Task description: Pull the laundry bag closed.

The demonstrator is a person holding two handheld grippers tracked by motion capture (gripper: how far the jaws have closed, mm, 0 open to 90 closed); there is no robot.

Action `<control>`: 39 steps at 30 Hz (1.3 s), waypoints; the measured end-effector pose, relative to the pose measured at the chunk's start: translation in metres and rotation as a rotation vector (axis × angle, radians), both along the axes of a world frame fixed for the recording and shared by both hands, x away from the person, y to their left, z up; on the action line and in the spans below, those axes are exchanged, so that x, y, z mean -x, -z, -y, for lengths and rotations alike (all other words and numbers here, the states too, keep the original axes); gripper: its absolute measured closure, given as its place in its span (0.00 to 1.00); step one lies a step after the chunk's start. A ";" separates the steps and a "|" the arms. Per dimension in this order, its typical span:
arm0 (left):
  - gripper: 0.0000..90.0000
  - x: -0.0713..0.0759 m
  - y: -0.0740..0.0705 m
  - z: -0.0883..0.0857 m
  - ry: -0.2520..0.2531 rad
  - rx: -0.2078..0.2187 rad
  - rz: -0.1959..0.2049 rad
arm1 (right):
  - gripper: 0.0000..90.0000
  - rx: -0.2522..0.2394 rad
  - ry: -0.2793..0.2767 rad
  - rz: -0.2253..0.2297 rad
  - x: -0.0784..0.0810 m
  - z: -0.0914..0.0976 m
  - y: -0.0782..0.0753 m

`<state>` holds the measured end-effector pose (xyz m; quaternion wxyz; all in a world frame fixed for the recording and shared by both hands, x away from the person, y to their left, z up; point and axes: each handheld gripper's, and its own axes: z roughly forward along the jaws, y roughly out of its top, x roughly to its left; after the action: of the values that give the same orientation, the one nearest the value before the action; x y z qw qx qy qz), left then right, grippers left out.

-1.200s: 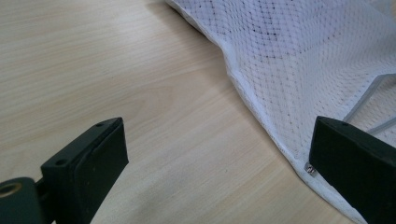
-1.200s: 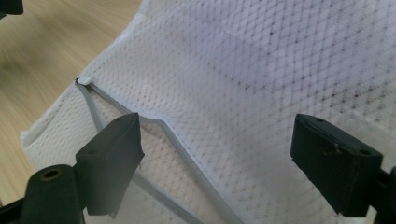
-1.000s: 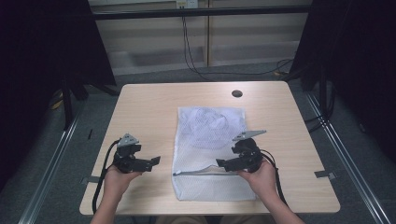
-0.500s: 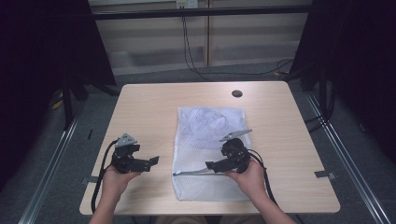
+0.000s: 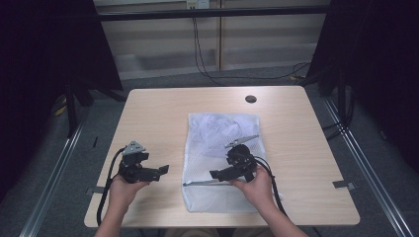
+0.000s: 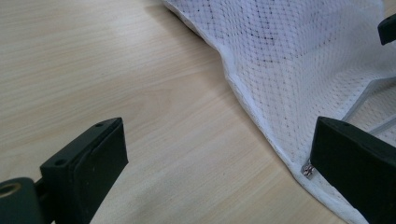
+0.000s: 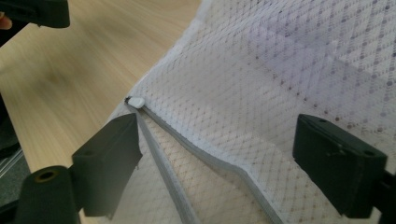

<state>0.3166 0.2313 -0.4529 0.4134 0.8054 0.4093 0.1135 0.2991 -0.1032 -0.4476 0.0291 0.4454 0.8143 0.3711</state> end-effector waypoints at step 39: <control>0.01 -0.001 0.000 -0.005 0.011 0.042 -0.020 | 0.17 -0.013 -0.021 -0.068 -0.012 -0.037 0.014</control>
<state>0.3180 0.2360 -0.4528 0.4266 0.8001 0.4111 0.0946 0.3114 -0.0659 -0.4616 -0.0054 0.4492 0.8170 0.3615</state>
